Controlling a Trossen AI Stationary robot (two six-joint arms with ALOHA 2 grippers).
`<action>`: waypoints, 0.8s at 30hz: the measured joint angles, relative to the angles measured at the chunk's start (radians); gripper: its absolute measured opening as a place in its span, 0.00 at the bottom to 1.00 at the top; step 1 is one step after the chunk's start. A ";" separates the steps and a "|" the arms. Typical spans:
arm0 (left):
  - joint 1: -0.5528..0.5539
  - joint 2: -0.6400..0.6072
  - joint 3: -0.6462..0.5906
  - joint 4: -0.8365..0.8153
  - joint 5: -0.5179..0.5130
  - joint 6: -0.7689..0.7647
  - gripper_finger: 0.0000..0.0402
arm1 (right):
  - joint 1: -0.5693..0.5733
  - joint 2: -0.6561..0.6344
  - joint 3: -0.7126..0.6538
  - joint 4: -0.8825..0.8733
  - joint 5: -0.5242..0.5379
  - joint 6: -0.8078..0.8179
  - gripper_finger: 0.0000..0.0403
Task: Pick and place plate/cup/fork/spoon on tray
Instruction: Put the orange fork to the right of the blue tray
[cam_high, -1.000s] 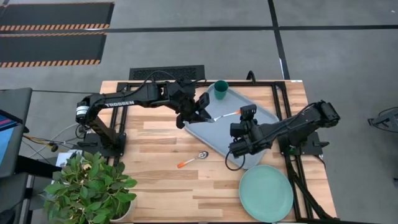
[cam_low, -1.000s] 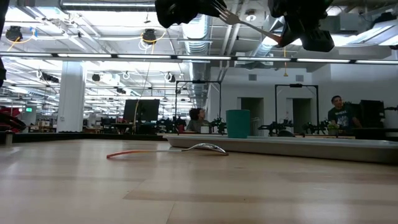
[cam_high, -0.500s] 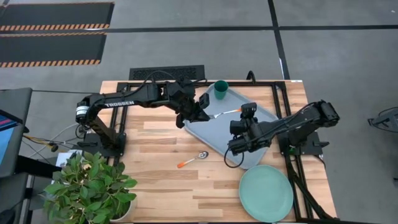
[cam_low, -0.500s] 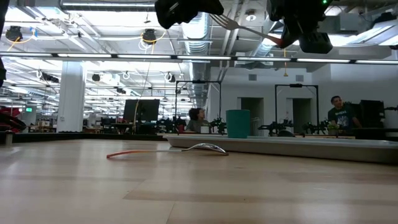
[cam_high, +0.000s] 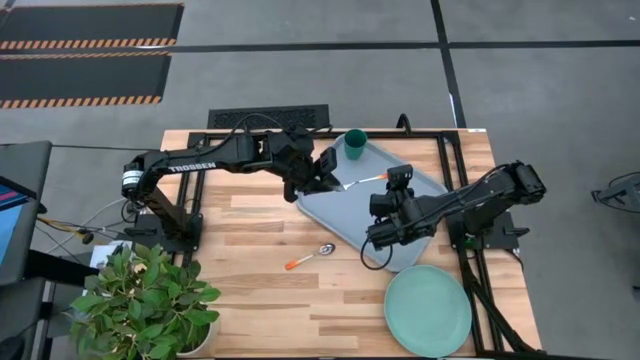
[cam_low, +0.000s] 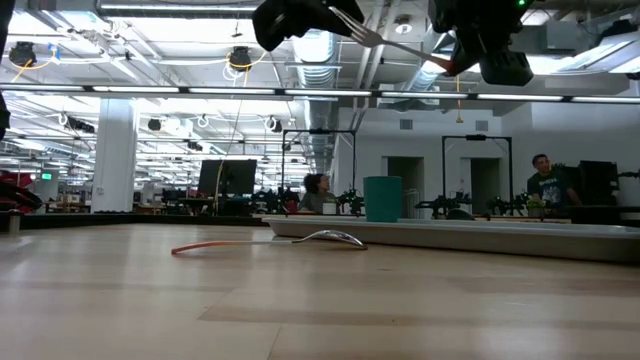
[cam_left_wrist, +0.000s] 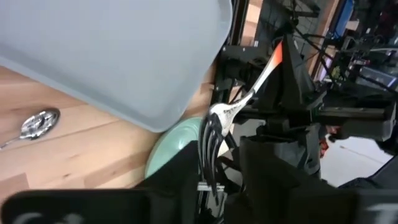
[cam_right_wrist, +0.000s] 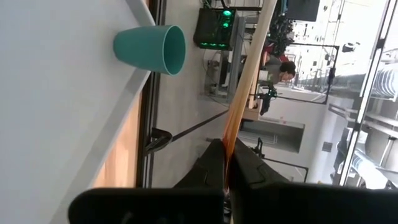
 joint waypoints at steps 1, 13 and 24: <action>0.000 0.000 0.000 0.000 0.000 -0.011 0.32 | 0.000 0.000 0.000 0.000 0.002 0.000 0.03; 0.000 0.000 0.000 0.017 -0.040 -0.089 0.36 | 0.000 0.000 0.000 0.034 0.002 0.001 0.03; -0.003 0.000 0.000 0.009 -0.013 -0.084 0.15 | -0.005 0.000 0.000 0.040 0.005 -0.018 0.03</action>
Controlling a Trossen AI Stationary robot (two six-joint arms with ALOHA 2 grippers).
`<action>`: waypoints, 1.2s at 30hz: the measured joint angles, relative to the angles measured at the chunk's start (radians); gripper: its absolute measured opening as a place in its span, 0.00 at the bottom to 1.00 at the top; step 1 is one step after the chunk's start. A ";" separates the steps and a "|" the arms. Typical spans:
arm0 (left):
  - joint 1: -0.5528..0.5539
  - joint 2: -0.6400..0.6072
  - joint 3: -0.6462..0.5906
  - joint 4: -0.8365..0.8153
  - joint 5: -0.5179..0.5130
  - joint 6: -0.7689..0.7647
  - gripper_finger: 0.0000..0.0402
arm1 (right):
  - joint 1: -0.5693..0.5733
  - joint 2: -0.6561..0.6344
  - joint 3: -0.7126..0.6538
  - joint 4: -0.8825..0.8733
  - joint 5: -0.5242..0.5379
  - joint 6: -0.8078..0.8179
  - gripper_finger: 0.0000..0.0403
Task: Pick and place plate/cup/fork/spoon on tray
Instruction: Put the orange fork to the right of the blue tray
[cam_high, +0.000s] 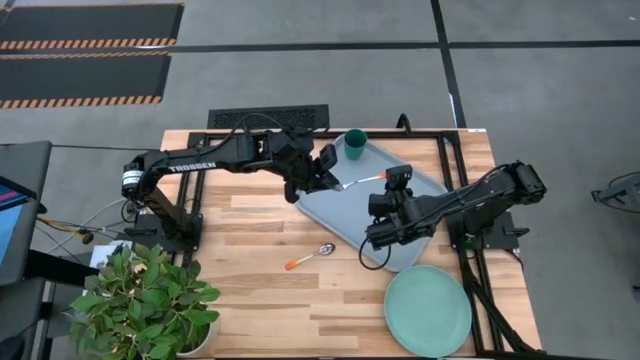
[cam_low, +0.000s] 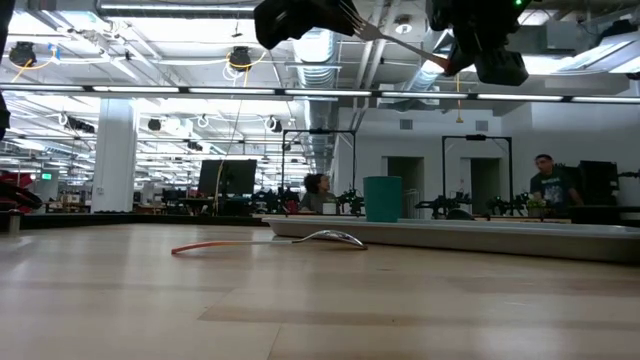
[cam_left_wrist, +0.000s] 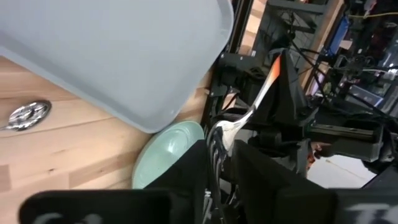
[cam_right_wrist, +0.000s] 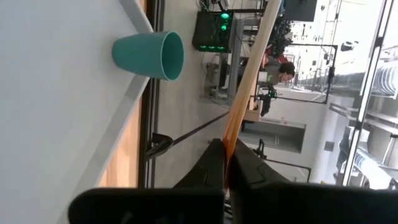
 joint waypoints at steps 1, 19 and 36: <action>-0.002 0.000 0.000 -0.003 0.000 0.000 0.14 | -0.003 0.000 0.000 -0.001 0.000 -0.001 0.03; -0.010 0.000 0.000 0.006 0.023 0.037 0.01 | -0.003 0.000 0.000 -0.003 -0.002 -0.004 0.03; -0.011 0.000 0.000 0.021 -0.001 0.066 0.00 | -0.003 0.001 0.000 0.002 -0.020 -0.010 0.23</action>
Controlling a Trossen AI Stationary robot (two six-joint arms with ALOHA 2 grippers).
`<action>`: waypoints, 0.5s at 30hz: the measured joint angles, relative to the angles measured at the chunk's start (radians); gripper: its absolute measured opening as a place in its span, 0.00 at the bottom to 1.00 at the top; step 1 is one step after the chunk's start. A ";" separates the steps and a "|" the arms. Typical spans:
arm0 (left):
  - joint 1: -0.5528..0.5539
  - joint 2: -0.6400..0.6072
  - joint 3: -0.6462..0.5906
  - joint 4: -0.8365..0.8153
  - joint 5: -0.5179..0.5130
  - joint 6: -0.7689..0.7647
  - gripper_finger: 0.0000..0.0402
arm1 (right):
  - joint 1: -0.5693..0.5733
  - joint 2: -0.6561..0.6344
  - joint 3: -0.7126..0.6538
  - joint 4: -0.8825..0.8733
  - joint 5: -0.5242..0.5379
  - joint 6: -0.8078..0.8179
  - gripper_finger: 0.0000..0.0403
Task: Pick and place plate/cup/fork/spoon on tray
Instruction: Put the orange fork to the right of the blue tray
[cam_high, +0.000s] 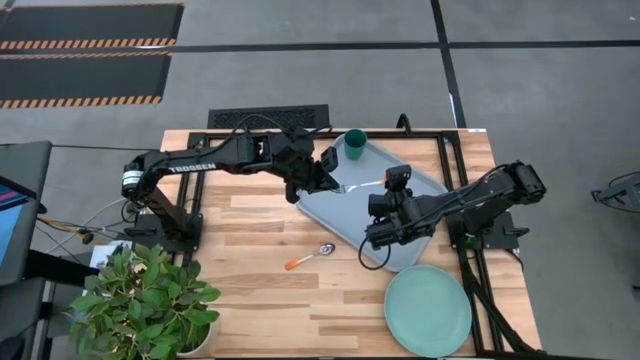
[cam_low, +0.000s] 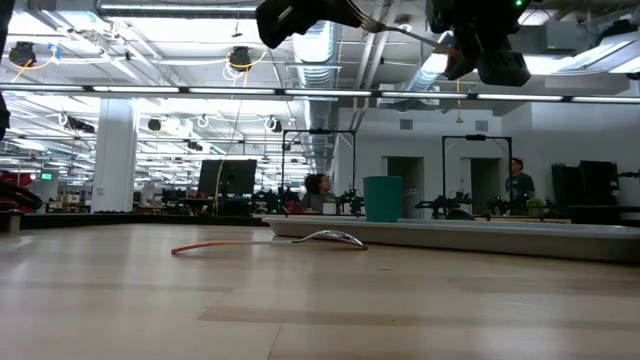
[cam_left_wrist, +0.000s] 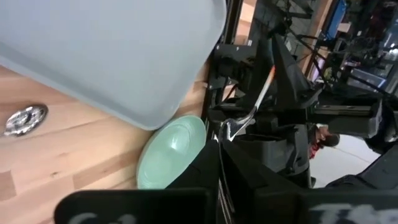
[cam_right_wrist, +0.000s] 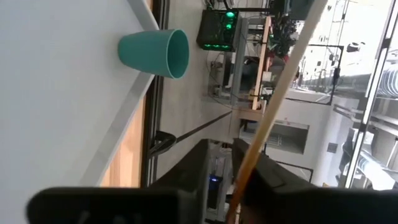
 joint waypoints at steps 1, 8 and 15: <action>0.000 0.000 0.000 0.000 -0.004 0.001 0.00 | 0.000 0.000 0.000 0.000 0.000 0.001 0.25; 0.000 0.000 0.001 0.003 -0.035 0.010 0.00 | 0.000 0.000 0.000 0.010 0.001 0.028 0.48; 0.057 0.000 0.001 -0.002 -0.085 0.083 0.00 | 0.000 0.000 0.000 0.003 0.004 0.064 0.58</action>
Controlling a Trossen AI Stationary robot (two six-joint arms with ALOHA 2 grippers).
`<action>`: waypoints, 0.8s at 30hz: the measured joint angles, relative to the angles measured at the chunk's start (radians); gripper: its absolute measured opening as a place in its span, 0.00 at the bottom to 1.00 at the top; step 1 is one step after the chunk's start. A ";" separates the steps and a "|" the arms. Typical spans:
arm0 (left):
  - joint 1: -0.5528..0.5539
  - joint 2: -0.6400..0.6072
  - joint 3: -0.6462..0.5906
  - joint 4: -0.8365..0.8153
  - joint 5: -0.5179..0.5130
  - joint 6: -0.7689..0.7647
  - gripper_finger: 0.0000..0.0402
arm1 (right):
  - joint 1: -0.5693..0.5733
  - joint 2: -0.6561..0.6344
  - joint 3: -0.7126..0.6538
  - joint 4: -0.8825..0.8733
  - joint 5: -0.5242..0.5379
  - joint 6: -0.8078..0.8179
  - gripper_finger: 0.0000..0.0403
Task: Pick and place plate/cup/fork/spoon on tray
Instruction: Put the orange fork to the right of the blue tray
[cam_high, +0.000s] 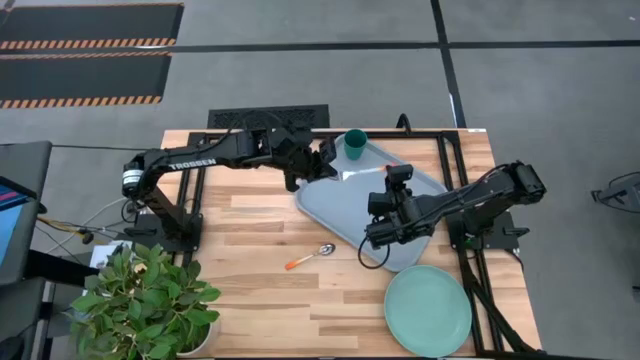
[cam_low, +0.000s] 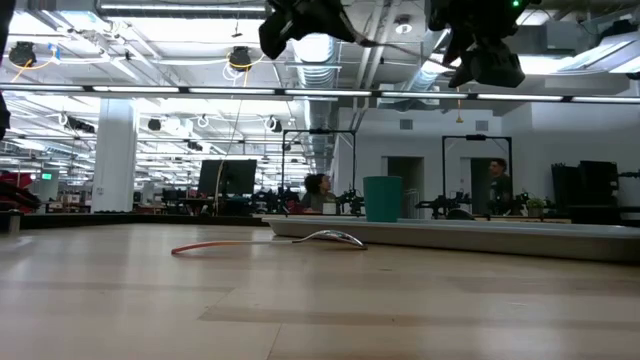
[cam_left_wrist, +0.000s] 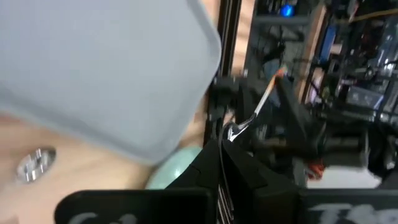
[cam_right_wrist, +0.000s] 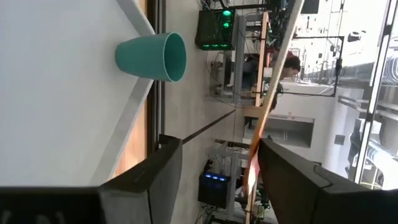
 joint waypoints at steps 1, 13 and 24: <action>0.010 0.000 0.000 0.000 -0.009 0.012 0.00 | 0.000 0.000 0.000 -0.001 0.000 0.001 0.58; 0.179 0.000 0.000 -0.147 0.085 0.404 0.00 | 0.028 0.000 0.000 -0.002 -0.112 0.092 0.57; 0.248 0.000 0.000 -0.208 0.269 0.798 0.00 | 0.161 0.000 0.000 -0.004 -0.482 0.457 0.55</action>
